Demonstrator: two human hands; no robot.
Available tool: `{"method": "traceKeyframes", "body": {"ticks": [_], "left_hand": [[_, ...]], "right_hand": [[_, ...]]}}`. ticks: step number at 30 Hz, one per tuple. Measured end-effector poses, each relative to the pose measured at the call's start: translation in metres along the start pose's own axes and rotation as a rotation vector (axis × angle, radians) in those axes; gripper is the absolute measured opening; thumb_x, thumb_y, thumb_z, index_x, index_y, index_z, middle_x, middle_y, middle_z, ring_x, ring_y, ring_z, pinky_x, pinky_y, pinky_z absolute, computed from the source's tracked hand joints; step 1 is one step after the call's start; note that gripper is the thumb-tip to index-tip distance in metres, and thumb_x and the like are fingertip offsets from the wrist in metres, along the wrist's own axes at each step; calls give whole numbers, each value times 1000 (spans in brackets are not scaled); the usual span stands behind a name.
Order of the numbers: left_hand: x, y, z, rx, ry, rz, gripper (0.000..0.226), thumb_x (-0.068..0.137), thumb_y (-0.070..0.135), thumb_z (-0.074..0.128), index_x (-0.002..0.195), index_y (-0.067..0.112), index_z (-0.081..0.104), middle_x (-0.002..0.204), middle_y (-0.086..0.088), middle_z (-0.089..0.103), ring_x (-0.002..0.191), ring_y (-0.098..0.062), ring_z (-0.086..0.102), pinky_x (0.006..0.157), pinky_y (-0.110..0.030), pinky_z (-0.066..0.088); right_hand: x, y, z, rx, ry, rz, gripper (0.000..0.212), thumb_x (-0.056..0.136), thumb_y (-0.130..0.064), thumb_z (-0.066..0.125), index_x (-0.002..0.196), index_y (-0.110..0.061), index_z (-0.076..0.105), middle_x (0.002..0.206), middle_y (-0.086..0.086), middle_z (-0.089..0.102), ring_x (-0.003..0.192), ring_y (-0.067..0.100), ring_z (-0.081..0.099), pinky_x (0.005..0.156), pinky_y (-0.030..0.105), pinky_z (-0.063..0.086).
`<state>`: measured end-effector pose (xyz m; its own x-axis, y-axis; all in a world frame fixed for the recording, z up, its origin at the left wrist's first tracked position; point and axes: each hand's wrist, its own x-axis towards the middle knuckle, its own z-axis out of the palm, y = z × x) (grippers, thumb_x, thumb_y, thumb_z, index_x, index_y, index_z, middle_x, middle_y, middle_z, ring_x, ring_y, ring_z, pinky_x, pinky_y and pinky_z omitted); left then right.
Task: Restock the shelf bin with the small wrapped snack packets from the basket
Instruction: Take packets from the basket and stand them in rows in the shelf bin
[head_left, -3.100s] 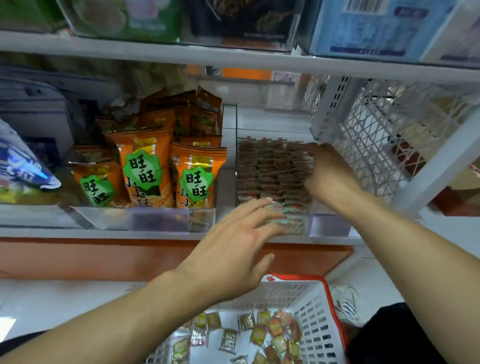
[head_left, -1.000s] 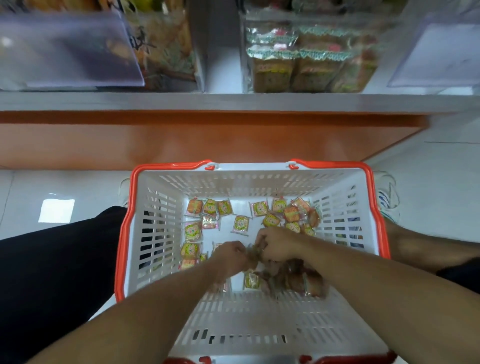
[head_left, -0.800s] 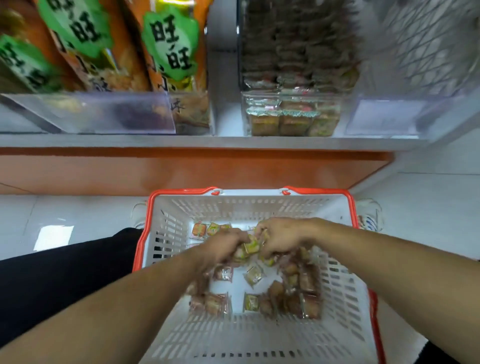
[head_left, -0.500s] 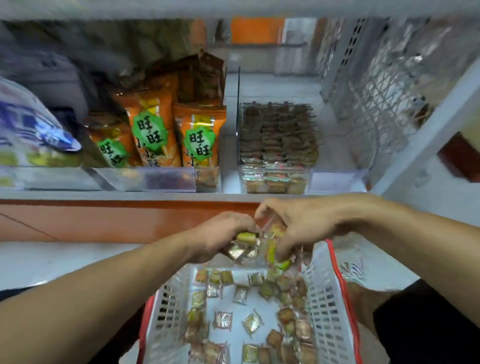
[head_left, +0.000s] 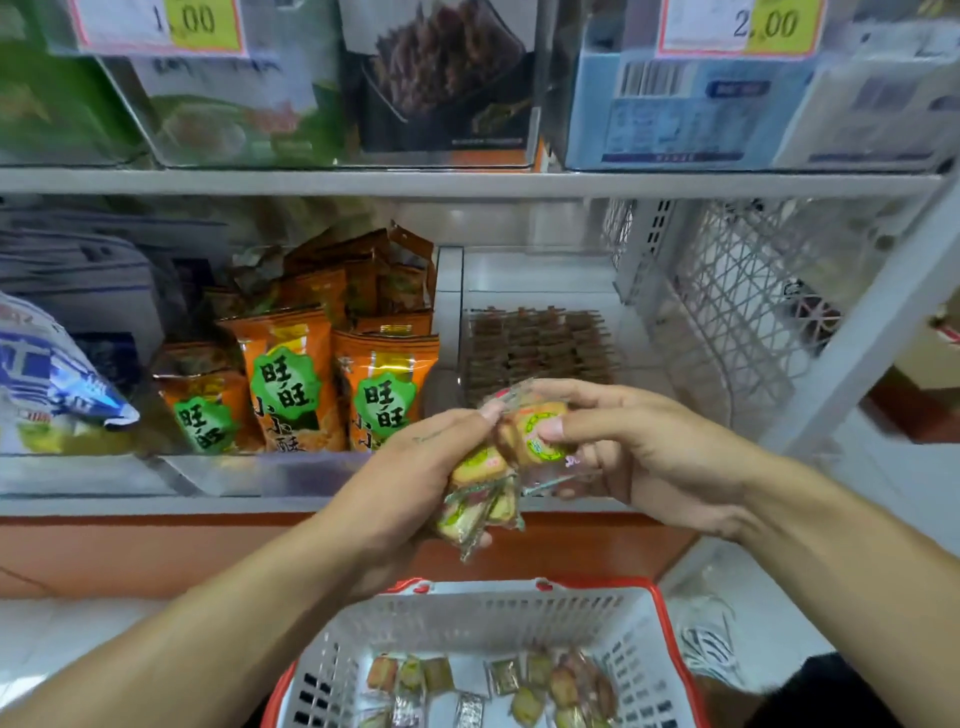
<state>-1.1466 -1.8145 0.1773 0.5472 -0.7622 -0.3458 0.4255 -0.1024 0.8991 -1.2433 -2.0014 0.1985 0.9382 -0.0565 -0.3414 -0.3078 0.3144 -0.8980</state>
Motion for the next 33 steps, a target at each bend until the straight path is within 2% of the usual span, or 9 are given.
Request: {"method": "traceKeyframes", "body": {"ticks": [4,7,8,11,13,19,24,29,33], "left_hand": [[5,1,-6,59,-32,31,49,77,50,82,116,22,74,101,-18,71,72,-23,66,57,-30,50],[7,-3,-9,53,-36,32,45,81,39,82,123,25,72,123,-30,67,94,-45,66,69,-37,47],[8,-5,-9,44,-33,38,43,83,37,83,123,25,73,124,-30,66,93,-46,66,67,-35,49],[8,-5,-9,27,-5,76,38,81,37,79,117,26,76,112,-22,74,73,-22,68,53,-26,51],[7,-5,-8,22,11,91,36,79,38,78,113,25,78,105,-14,78,70,-15,69,52,-24,52],[12,-7,-13,8,75,105,34,84,33,77,112,16,78,113,-15,76,101,-29,71,83,-36,55],[9,-7,-12,23,-15,116,37,81,36,79,111,15,78,96,-10,77,71,-17,68,57,-26,54],[9,-9,-17,52,13,75,34,82,38,82,103,11,79,94,-12,75,72,-19,67,60,-29,54],[10,-10,-16,44,38,75,33,83,36,79,105,10,79,95,-17,73,72,-21,66,60,-31,54]], "right_hand": [[7,5,2,41,41,-20,57,76,-15,72,129,4,59,90,8,73,73,15,70,61,25,54],[12,8,4,53,45,-47,42,88,-14,64,126,2,63,72,-4,70,67,8,66,64,24,56],[13,8,6,49,53,-50,36,91,-14,62,125,0,65,76,-2,72,71,9,67,66,25,57],[13,7,8,33,90,-49,29,95,-15,59,120,-3,70,102,13,74,90,21,68,68,29,59],[11,6,6,51,107,-55,30,95,-15,58,119,0,69,112,20,73,97,27,68,67,29,59],[5,4,0,55,-7,-47,38,88,-12,61,123,1,66,122,20,69,102,26,69,87,36,59],[4,7,0,-18,-11,-38,35,88,-20,64,120,-7,70,117,14,72,96,19,71,74,30,60],[4,4,-2,-39,36,-29,41,88,-30,59,124,-12,66,117,20,71,95,27,72,70,33,61],[2,1,-2,62,34,-22,40,93,-25,55,128,-7,62,122,20,70,103,33,72,72,39,63]]}}
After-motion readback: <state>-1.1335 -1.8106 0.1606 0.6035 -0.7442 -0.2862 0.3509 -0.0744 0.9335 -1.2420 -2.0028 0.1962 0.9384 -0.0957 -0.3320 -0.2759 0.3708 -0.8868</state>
